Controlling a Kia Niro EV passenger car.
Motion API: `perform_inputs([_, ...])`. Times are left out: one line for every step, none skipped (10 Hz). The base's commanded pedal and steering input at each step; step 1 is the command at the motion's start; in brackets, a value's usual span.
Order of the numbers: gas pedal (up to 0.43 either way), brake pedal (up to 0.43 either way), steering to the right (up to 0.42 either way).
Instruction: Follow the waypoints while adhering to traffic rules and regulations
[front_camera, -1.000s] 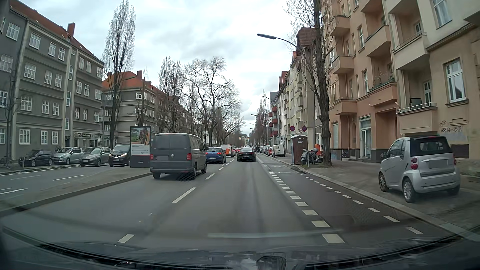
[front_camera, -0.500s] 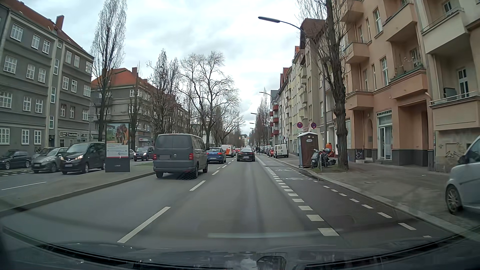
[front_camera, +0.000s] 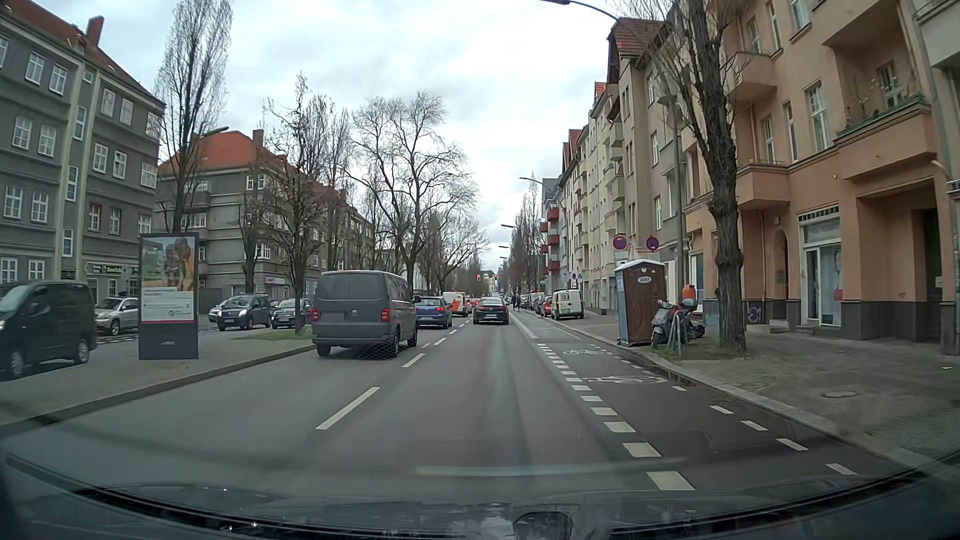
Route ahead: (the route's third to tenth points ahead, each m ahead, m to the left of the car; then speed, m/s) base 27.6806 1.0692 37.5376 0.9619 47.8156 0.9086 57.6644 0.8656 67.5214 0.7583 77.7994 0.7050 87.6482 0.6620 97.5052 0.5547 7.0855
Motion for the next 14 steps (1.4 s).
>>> perform_inputs([0.000,0.012,0.001])
perform_inputs([0.000,0.012,0.001])
perform_inputs([0.000,0.012,0.001])
perform_inputs([0.000,0.012,0.001])
perform_inputs([0.000,0.012,0.001])
perform_inputs([0.008,0.012,0.001])
perform_inputs([0.008,0.012,0.001])
perform_inputs([0.008,0.012,0.000])
perform_inputs([0.008,0.012,0.000])
perform_inputs([0.020,0.012,0.001])
perform_inputs([0.020,0.012,0.000])
perform_inputs([0.020,0.012,0.000])
perform_inputs([0.020,0.012,-0.002])
perform_inputs([0.020,0.012,-0.003])
